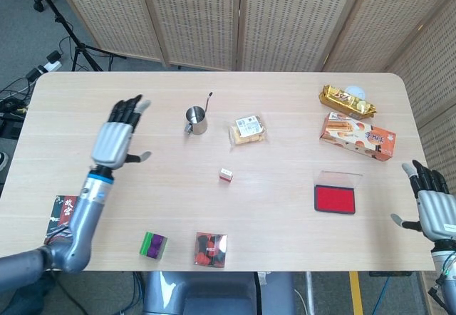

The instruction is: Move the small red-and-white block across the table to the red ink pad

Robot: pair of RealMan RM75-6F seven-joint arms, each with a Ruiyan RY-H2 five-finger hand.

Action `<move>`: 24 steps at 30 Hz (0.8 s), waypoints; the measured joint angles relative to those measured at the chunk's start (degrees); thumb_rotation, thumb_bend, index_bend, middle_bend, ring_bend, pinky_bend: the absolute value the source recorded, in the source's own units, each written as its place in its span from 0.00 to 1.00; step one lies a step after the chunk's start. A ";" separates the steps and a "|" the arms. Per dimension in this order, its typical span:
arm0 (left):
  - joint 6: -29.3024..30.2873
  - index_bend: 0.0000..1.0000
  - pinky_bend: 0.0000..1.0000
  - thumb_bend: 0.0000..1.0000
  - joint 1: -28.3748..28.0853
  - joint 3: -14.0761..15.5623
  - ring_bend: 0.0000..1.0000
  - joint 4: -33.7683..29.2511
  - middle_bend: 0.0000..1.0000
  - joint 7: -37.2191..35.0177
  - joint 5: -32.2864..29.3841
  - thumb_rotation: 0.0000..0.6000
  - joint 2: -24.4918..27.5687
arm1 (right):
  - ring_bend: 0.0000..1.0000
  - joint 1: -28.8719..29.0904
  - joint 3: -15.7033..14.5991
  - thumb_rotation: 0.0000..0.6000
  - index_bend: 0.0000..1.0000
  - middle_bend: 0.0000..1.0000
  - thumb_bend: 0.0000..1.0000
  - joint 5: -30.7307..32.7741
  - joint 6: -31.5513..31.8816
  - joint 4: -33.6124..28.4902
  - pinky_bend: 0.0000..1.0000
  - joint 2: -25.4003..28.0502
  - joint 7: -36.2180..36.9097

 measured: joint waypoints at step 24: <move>12.27 0.00 0.00 0.00 21.29 5.79 0.00 -7.64 0.00 -18.82 9.21 1.00 18.63 | 0.97 26.23 11.61 1.00 0.01 0.90 0.00 24.86 -17.94 -8.89 1.00 -8.41 -28.54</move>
